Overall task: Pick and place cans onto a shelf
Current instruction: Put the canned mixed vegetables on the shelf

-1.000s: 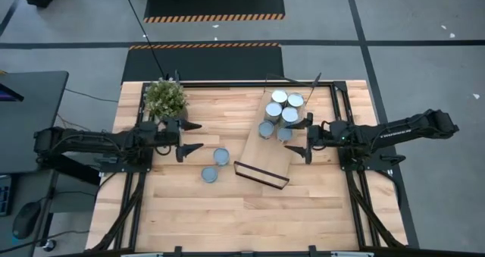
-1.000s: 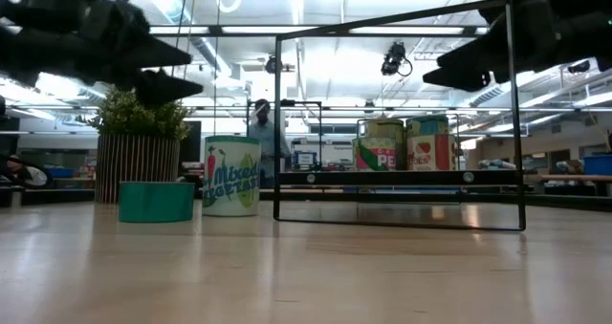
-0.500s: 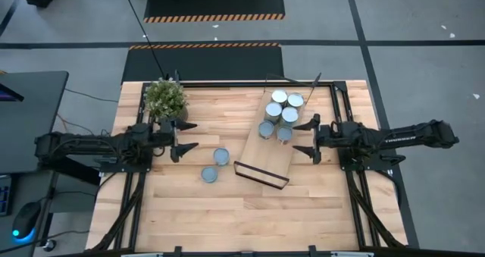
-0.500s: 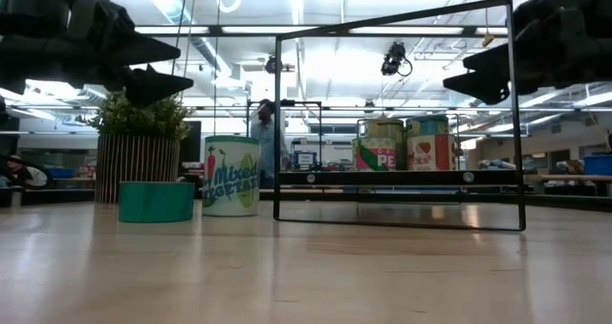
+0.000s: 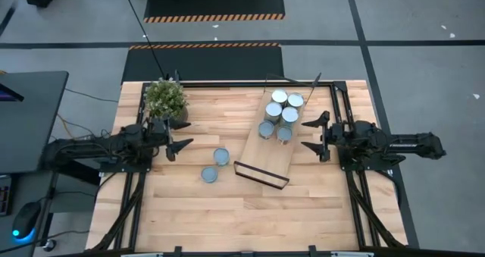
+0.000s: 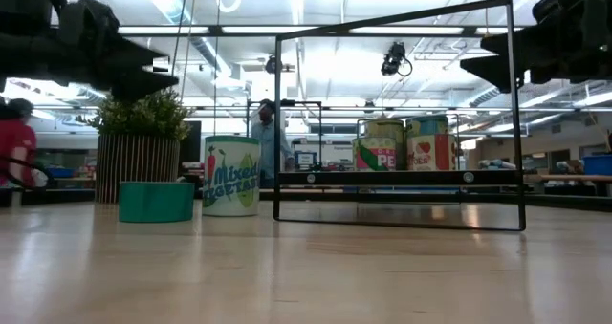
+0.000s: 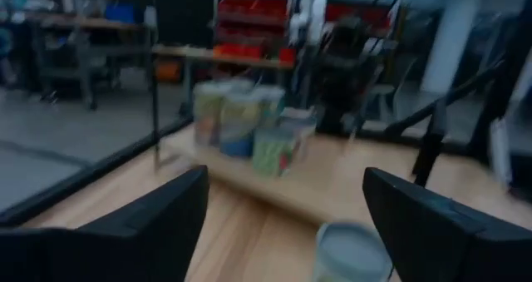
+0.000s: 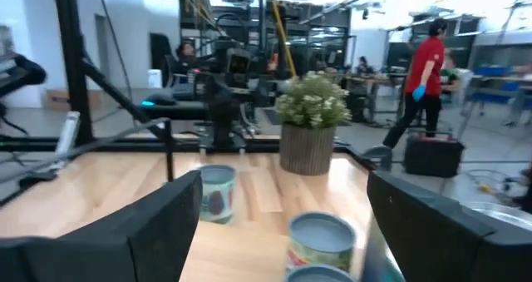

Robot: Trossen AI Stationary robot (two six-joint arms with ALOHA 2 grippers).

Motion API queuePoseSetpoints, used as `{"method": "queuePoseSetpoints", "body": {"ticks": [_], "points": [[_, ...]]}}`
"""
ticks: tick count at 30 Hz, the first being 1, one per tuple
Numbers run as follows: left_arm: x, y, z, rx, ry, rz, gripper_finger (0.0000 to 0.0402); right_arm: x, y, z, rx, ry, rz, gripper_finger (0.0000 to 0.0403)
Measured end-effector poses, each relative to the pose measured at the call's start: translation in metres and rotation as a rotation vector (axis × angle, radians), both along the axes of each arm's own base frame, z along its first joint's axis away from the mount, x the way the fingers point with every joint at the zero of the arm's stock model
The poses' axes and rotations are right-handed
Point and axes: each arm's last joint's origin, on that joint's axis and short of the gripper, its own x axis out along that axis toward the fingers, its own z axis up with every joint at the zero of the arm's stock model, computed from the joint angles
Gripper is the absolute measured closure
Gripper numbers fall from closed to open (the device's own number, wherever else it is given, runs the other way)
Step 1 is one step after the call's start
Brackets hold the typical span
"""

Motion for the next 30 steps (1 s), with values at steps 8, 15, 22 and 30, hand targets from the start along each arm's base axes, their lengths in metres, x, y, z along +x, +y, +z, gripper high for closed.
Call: {"method": "queuePoseSetpoints", "body": {"ticks": [8,15,22,30], "points": [[-0.008,0.0,-0.004,0.019,0.031,0.028,0.014,-0.006,-0.002,-0.003,-0.034,0.023,-0.097,0.0054],[-0.005,0.0,-0.006,-0.025,0.048,0.008,0.0161,-0.006,-0.004,0.0,-0.03,-0.003,-0.139,0.0054],[0.006,-0.001,-0.016,-0.101,0.148,-0.01,0.0146,-0.001,-0.004,0.012,-0.012,0.031,-0.142,0.0054],[0.021,-0.007,-0.022,-0.078,0.279,-0.066,0.0088,0.014,-0.005,0.021,0.027,0.136,-0.129,0.0054]]}}
